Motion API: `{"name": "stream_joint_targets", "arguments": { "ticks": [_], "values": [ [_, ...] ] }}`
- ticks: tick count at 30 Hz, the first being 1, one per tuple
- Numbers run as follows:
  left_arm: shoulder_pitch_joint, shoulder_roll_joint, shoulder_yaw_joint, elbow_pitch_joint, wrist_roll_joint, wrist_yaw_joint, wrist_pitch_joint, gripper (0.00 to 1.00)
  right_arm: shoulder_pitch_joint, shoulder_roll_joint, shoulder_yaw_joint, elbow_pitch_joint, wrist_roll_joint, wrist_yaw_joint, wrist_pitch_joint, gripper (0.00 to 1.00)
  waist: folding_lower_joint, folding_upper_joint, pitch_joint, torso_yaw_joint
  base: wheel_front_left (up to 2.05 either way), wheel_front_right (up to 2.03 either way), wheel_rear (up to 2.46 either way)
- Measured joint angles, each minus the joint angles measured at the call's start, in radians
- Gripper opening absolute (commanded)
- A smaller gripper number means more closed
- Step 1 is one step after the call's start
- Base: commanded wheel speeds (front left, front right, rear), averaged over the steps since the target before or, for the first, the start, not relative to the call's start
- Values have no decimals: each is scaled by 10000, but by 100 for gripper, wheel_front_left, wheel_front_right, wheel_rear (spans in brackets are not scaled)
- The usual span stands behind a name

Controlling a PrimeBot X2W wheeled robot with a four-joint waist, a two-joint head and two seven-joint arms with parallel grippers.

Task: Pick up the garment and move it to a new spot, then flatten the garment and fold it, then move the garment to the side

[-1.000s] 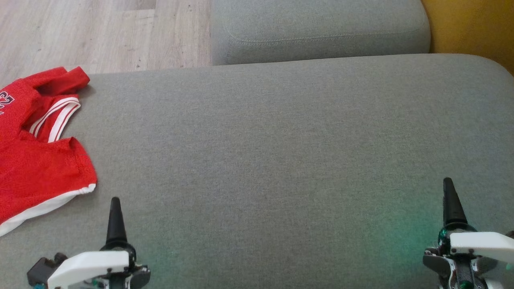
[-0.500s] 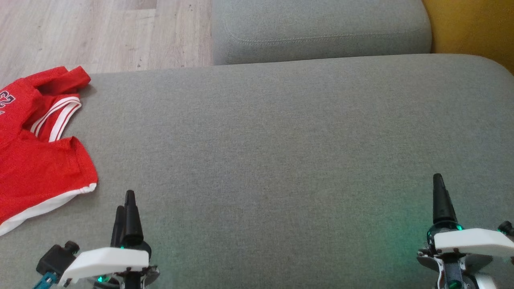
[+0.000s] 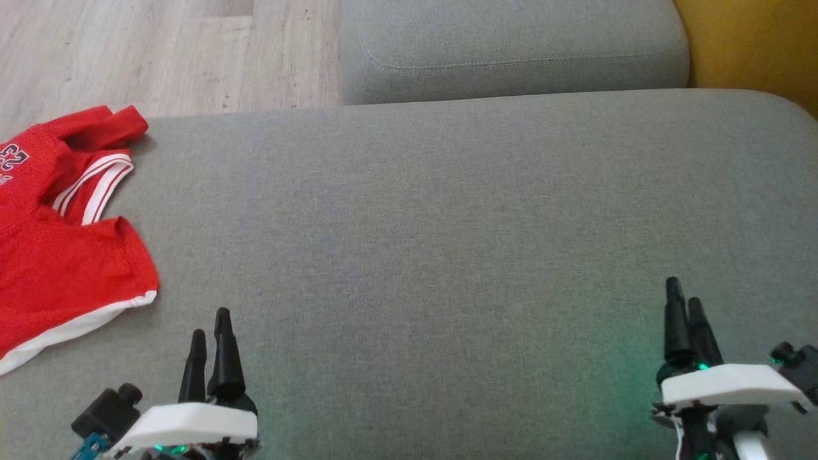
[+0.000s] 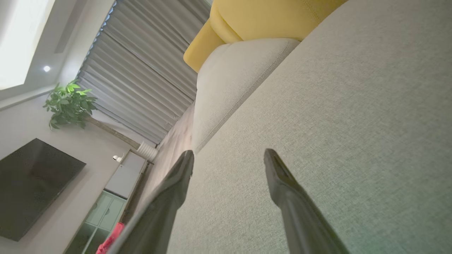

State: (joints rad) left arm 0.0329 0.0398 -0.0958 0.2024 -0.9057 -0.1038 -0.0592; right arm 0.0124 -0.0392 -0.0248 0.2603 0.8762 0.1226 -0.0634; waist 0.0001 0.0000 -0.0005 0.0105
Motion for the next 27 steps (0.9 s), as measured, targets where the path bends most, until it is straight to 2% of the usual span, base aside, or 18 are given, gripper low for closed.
{"name": "stream_joint_targets", "arguments": {
  "ticks": [27],
  "values": [
    [153,17,-380,173,2953,165,-788,100,-8,-4,640,213,-3593,2,-717,100,0,0,17,32,0,0,0]
  ]
}}
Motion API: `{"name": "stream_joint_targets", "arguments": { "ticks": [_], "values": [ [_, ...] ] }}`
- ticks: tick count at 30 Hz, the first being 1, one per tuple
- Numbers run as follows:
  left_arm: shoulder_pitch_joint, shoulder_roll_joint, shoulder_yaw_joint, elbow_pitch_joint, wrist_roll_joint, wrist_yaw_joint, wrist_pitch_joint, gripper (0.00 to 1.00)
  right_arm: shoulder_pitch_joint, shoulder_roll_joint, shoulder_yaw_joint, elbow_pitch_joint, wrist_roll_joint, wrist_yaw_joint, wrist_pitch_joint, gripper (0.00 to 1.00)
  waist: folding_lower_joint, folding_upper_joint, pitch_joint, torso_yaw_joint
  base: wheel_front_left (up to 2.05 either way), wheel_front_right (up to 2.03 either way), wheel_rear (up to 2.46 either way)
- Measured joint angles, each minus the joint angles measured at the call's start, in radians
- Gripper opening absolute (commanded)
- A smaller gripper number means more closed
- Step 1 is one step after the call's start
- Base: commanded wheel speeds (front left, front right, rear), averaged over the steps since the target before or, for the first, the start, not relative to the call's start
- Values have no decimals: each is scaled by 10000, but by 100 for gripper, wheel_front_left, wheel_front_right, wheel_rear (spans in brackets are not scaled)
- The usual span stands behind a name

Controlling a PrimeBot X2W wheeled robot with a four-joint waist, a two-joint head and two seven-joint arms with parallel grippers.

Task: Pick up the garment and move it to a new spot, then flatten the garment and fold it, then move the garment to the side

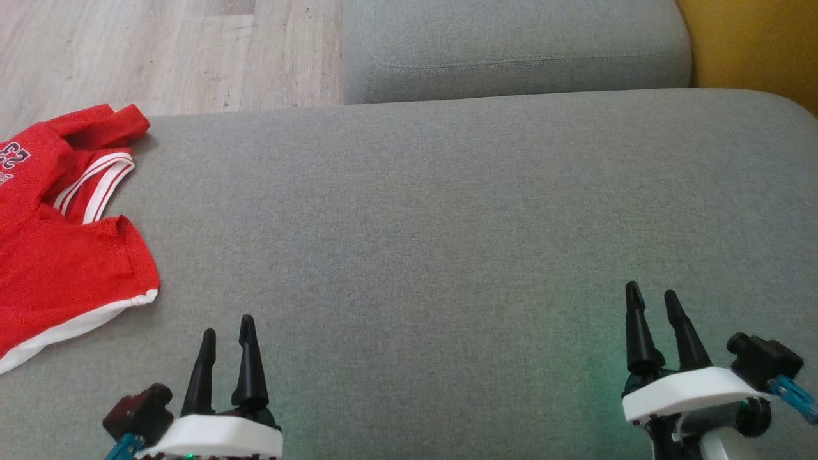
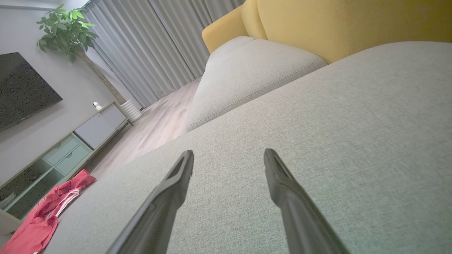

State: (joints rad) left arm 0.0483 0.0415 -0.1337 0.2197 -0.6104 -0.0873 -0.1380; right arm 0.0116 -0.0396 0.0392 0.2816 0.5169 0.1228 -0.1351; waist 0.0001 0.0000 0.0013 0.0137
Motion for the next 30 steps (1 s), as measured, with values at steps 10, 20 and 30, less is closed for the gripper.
{"name": "stream_joint_targets", "arguments": {
  "ticks": [10,20,30],
  "values": [
    [21,4,-84,81,1106,90,-314,100,0,-2,267,-38,-1444,0,-334,100,-1,0,22,13,0,0,0],
    [202,8,-290,207,2075,94,-585,100,-1,-4,466,-115,-2734,0,-619,100,-1,0,31,36,0,0,0],
    [204,13,-366,357,2999,184,-880,100,2,-10,610,-180,-3985,2,-911,100,-1,0,-2,82,0,0,0]
  ]
}}
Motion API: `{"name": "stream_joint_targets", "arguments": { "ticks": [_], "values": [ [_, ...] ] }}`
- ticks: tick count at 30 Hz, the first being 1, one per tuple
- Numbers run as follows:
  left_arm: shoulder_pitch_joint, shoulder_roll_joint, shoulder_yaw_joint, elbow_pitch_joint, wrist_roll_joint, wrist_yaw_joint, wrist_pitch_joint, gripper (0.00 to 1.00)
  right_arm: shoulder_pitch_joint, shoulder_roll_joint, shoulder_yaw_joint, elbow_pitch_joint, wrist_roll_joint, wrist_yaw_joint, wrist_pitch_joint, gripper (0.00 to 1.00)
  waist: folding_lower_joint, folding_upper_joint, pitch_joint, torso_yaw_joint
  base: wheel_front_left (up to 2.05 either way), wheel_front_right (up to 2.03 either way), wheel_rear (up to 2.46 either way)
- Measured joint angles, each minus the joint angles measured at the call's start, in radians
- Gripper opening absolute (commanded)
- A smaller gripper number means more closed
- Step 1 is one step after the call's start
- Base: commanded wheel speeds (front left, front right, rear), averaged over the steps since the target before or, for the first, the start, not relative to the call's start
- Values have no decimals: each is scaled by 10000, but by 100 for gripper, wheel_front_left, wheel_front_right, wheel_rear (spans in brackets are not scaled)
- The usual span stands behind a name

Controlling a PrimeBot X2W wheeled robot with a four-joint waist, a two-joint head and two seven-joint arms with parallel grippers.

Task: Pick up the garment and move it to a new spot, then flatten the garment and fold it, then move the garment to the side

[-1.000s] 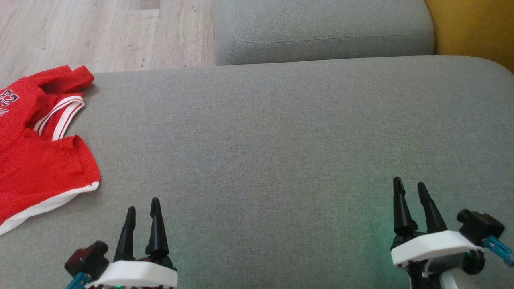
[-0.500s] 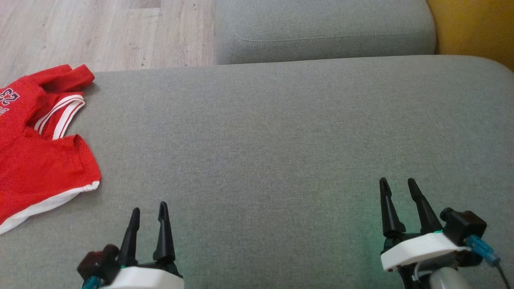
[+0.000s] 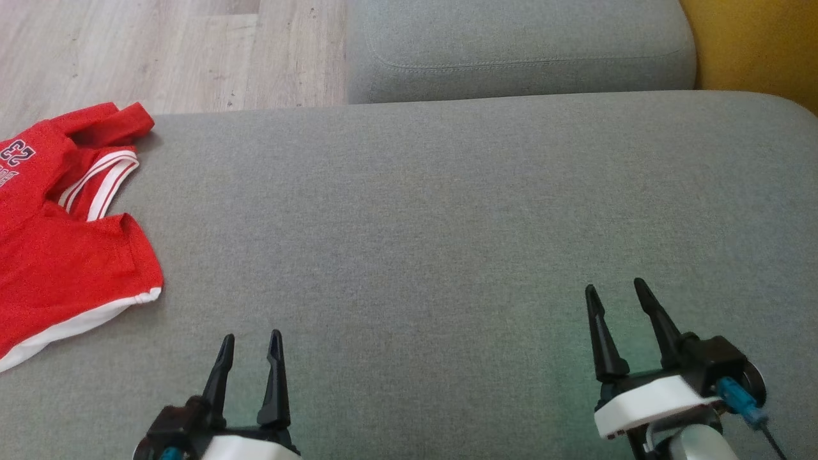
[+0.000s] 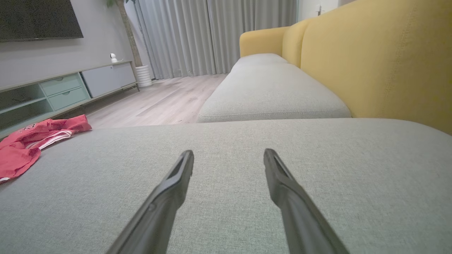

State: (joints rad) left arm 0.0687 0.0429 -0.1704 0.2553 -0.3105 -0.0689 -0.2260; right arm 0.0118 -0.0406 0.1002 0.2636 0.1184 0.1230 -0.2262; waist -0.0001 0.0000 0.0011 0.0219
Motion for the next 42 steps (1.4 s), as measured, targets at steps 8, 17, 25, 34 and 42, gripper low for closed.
{"name": "stream_joint_targets", "arguments": {
  "ticks": [8,17,25,34,42],
  "values": [
    [212,4,-19,15,756,77,-236,100,10,-4,157,-17,-917,0,-222,100,0,0,-73,17,0,0,0],
    [328,12,10,123,752,86,-236,100,19,-6,140,98,-943,0,-236,100,0,0,-109,4,0,0,0],
    [327,15,12,178,727,174,-236,100,19,-6,96,128,-932,0,-236,100,2,0,-70,9,0,0,0],
    [322,17,42,276,725,174,-236,100,17,-6,59,138,-918,0,-236,100,1,0,-47,18,0,0,0],
    [322,17,56,284,725,174,-236,100,18,-6,15,138,-920,0,-236,100,1,0,-50,77,0,0,0]
  ]
}}
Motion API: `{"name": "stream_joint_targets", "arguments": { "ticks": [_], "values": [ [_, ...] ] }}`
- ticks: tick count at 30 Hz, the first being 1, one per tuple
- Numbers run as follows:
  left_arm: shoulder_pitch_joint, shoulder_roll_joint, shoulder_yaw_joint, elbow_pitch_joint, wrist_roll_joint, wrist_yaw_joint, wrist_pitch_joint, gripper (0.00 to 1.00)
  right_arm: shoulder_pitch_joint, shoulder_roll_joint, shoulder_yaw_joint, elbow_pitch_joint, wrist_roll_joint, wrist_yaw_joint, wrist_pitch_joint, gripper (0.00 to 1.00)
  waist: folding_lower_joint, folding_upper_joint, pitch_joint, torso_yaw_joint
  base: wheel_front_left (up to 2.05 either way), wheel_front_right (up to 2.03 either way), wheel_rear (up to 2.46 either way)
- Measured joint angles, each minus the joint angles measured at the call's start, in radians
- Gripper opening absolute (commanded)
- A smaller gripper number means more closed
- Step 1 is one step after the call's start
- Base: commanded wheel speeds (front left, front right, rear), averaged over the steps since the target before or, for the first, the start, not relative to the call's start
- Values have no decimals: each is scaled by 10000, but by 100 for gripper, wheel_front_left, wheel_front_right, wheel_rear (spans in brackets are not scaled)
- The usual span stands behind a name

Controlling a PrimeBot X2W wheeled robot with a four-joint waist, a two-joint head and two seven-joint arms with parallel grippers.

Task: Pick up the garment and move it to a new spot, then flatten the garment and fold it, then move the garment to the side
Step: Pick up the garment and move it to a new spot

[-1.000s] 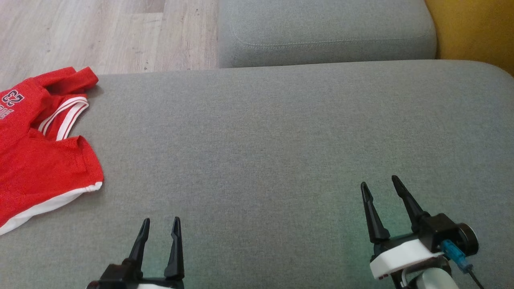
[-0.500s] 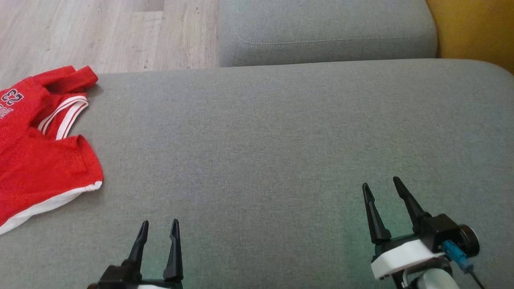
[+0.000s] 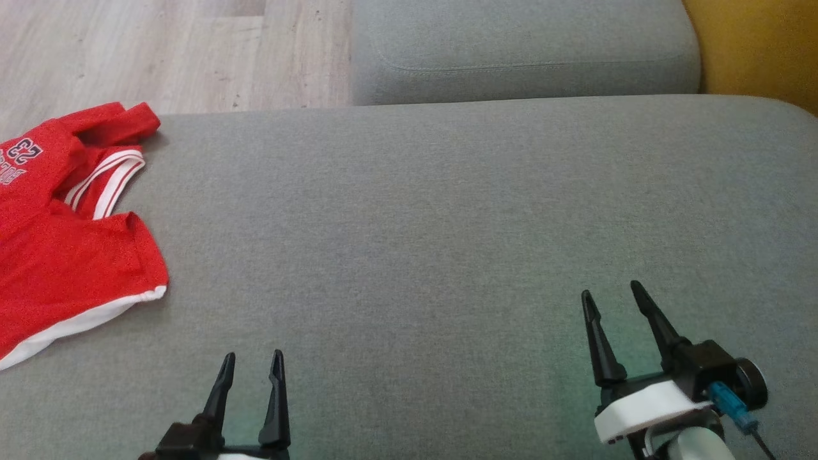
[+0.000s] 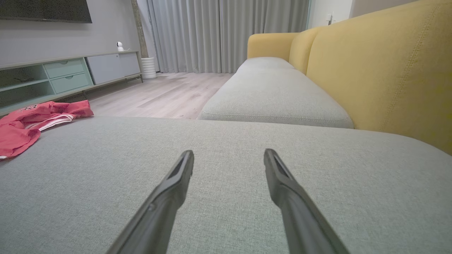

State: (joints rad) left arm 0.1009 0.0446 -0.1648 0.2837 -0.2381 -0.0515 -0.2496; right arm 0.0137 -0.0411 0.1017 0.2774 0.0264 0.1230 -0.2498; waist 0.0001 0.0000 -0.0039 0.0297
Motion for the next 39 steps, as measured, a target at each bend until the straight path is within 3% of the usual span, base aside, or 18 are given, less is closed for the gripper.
{"name": "stream_joint_targets", "arguments": {
  "ticks": [9,26,30,39],
  "values": [
    [-27,6,4,2,13,-4,0,100,245,-4,-207,-31,42,0,0,100,0,0,1,817,0,0,0],
    [-6,27,529,59,205,-104,-13,100,226,-4,113,-48,270,0,-10,100,-2,0,-119,4025,0,0,0],
    [63,42,660,52,209,-100,-13,100,206,-2,238,-25,282,0,-10,100,-2,0,-164,4258,0,0,0],
    [55,35,949,-744,-12,4,-15,100,186,-4,159,-17,211,0,-10,100,-2,0,94,4025,0,0,0]
  ]
}}
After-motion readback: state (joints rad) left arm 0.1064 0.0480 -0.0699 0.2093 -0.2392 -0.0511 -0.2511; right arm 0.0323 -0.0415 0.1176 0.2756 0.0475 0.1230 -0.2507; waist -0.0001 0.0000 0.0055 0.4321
